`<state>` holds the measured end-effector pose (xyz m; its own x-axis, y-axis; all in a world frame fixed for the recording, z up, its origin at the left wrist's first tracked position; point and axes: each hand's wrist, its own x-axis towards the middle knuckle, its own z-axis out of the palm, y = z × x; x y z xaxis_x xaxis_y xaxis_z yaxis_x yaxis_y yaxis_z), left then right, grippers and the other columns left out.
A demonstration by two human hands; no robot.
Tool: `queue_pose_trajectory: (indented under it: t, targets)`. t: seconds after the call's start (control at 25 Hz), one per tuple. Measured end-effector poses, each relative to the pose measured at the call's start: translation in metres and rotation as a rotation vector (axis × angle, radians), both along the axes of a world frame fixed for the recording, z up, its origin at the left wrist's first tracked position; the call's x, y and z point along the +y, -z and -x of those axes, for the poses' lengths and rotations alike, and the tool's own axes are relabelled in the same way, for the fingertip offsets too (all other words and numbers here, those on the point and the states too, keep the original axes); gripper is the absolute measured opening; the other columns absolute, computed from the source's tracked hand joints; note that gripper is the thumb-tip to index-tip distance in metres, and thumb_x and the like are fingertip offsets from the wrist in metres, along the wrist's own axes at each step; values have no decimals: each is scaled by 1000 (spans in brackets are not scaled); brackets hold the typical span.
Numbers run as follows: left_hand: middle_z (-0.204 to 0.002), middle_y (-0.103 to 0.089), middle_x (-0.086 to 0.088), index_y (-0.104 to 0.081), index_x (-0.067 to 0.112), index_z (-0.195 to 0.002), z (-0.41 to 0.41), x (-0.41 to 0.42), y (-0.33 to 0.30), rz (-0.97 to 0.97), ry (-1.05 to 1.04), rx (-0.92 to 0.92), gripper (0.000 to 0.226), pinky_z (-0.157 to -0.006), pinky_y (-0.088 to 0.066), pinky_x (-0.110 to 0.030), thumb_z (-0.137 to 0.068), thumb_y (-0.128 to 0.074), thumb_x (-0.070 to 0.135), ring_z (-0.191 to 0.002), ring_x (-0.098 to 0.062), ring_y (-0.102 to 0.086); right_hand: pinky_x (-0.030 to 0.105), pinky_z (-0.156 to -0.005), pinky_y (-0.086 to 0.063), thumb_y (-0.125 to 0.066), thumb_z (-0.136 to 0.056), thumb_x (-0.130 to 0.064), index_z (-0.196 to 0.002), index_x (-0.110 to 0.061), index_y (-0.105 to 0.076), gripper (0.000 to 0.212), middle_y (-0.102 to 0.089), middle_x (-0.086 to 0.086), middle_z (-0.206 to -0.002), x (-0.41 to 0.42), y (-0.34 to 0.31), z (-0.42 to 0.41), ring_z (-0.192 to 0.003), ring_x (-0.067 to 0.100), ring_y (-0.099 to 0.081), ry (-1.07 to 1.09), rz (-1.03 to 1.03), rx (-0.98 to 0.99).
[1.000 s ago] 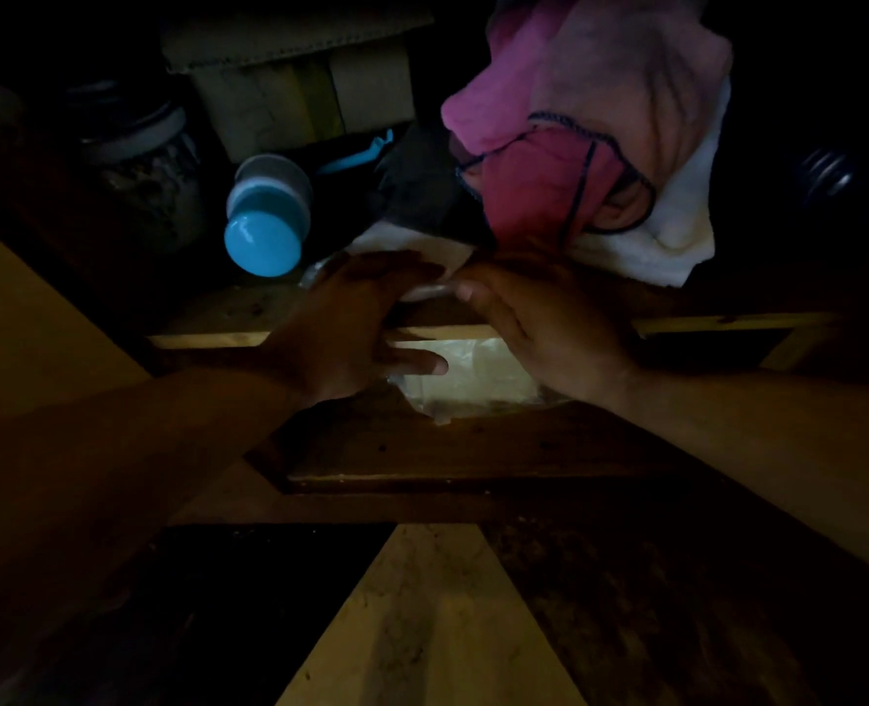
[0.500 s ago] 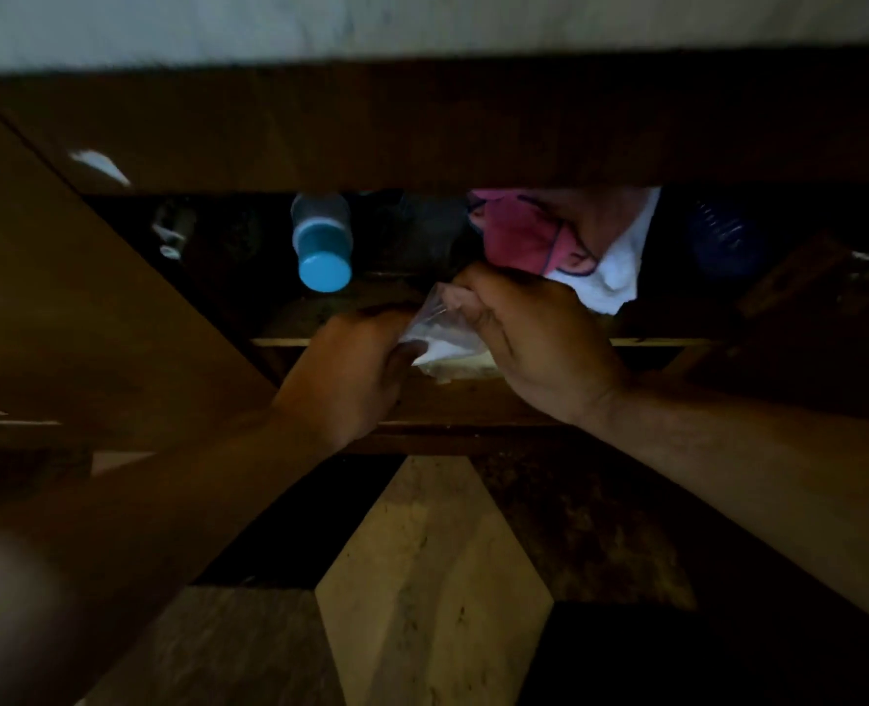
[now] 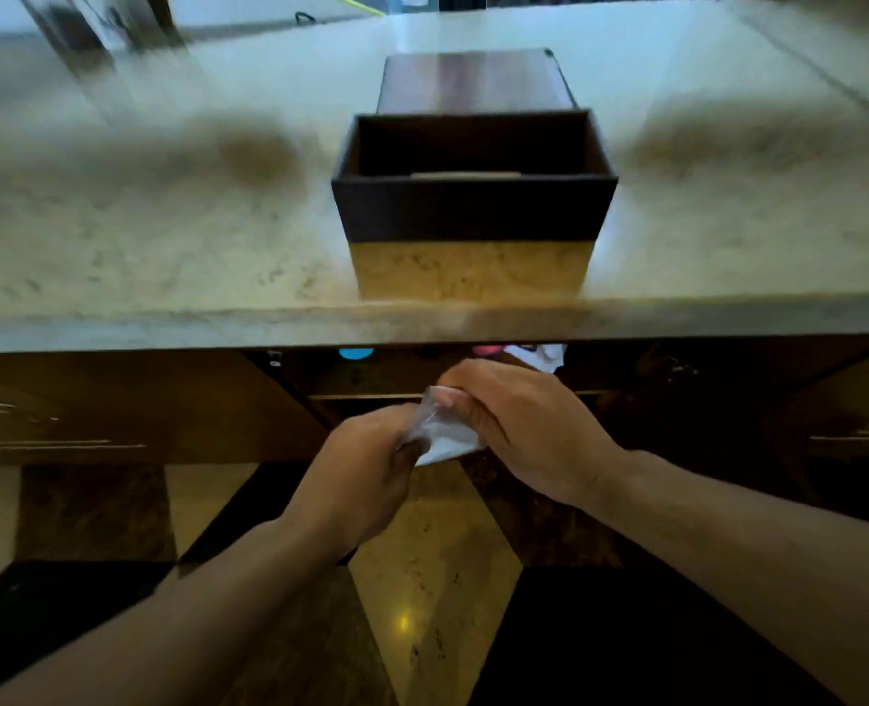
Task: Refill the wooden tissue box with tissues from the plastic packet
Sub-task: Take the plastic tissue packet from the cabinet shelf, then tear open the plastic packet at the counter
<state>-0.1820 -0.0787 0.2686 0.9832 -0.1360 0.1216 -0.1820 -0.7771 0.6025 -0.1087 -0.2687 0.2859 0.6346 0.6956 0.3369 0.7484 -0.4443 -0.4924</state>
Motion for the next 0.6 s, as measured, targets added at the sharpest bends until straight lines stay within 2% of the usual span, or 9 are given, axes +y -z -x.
queue_pose_trajectory:
  t: [0.12, 0.24, 0.36, 0.44, 0.6]
  targets:
    - [-99, -71, 6, -68, 21, -105, 10, -3, -54, -16, 14, -6, 15, -73, -54, -29, -98, -58, 12, -86, -6, -63, 30, -65, -56, -38, -104, -41, -112, -15, -63, 38, -72, 1, -98, -8, -57, 8, -80, 14, -66, -18, 10, -27]
    - [-95, -68, 10, -68, 25, -100, 13, 0, -113, -59, 69, 17, 16, -70, -47, -20, -98, -58, 12, -81, 0, -60, 12, -61, -44, -45, -100, -46, -110, -21, -62, 31, -65, -11, -90, -16, -120, 4, -70, -1, -54, -18, 38, -2]
    - [-105, -68, 10, -69, 22, -112, 8, 2, -175, -62, 36, 60, 18, -77, -46, -19, -99, -58, 16, -91, -2, -62, 5, -60, -40, -52, -99, -42, -109, -22, -62, 24, -54, -19, -88, -25, -179, -6, -66, -11, -49, 8, 17, -16]
    - [-111, -70, 4, -69, 16, -119, 3, 0, -216, -43, -20, 62, 23, -82, -49, -24, -99, -58, 16, -97, -10, -64, 5, -60, -40, -60, -98, -33, -108, -21, -65, 16, -56, -18, -87, -28, -214, -12, -66, -12, -51, 27, -6, -22]
    - [-108, -73, -12, -68, 8, -115, 8, -5, -290, -32, -71, 68, 20, -77, -48, -27, -97, -59, 11, -95, -22, -66, -1, -62, -36, -65, -95, -27, -104, -21, -71, 12, -60, -17, -87, -31, -287, -16, -70, -11, -55, 20, 30, -9]
